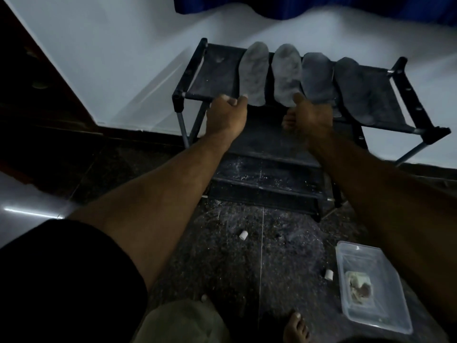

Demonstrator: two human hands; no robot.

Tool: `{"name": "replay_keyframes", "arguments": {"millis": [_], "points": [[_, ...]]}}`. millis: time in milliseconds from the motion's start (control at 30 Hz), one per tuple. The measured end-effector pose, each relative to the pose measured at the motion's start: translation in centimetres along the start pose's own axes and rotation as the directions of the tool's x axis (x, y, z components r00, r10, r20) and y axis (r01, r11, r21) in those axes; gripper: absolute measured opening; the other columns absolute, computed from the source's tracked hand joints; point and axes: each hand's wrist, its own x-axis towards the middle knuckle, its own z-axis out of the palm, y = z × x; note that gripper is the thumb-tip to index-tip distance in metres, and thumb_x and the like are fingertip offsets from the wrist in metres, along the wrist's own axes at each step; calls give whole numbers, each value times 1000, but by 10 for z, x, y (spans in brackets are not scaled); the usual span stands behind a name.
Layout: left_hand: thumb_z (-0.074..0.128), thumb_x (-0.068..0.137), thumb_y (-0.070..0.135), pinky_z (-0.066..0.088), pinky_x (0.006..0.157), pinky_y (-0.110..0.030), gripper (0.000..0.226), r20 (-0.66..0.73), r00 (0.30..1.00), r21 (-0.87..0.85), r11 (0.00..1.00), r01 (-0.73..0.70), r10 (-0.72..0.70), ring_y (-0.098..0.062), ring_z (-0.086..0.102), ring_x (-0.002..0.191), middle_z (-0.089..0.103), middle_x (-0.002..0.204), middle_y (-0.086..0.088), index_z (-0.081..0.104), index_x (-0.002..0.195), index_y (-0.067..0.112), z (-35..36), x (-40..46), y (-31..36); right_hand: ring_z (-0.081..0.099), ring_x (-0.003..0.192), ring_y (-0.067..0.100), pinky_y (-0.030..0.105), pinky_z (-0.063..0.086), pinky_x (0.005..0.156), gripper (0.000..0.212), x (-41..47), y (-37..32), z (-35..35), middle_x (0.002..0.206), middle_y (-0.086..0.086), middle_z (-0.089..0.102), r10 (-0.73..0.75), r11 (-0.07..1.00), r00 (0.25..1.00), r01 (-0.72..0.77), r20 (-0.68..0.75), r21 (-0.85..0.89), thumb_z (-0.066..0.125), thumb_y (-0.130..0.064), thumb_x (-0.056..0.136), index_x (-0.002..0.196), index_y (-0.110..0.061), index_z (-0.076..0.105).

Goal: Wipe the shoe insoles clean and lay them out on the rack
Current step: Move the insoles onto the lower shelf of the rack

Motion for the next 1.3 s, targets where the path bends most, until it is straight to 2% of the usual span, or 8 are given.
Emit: {"name": "replay_keyframes", "arguments": {"millis": [167,267,333,533,833,1000,1100,1300], "points": [[60,89,46,61,74,-42,28,-16,994,-82,991,107,-109,-24,70,81,71,92,-7,55,90,18,19,11,8,47,37,9,19,38,37,24,18,0,2,63,5,50,7,1000,1000,-7,18,-7,58,-14,93,71,-8,50],[60,93,32,60,57,-32,24,-46,986,-163,975,153,-162,-19,67,64,70,85,-9,56,99,10,24,13,8,43,35,8,18,35,34,29,25,4,1,58,4,46,31,999,999,-30,36,-19,52,-6,94,66,-11,47],[58,96,19,57,52,-27,12,-30,979,-263,947,186,-200,-17,64,61,67,79,-10,54,91,9,26,12,11,45,39,10,18,36,34,30,21,5,1,57,4,48,24,1000,999,-24,35,-14,52,-3,93,64,-9,48],[56,94,8,61,65,-27,8,64,947,-511,804,303,-315,-23,70,82,69,88,-17,62,95,2,27,-17,9,52,47,14,21,44,42,20,-16,15,-13,61,7,56,-2,1000,999,1,41,15,58,-11,90,70,-7,56],[64,93,24,61,70,-29,15,176,935,-549,758,352,-307,-26,69,97,68,105,-18,62,93,9,20,-31,7,60,52,18,31,58,54,39,-33,22,-24,66,9,60,-10,999,998,12,-70,32,63,-41,91,74,-6,59],[64,92,6,62,69,-31,2,195,944,-553,765,330,-266,-28,68,99,67,114,-17,62,91,7,21,-21,25,63,61,21,31,57,54,25,-20,12,-17,77,13,62,-40,997,998,43,-37,67,66,-17,91,72,-4,58],[62,90,-4,61,69,-31,13,187,951,-542,782,309,-247,-28,68,95,68,111,-19,65,102,-2,22,-21,21,63,63,20,25,54,50,23,-17,10,-15,77,11,63,-34,997,999,35,-16,74,64,-4,90,68,-4,57],[60,91,-6,61,69,-27,28,166,961,-502,820,276,-221,-19,67,90,66,112,-15,57,119,-5,12,-42,3,64,64,14,20,53,54,20,-33,27,-22,77,8,66,-63,997,996,60,57,46,64,-7,91,71,-7,62]]}}
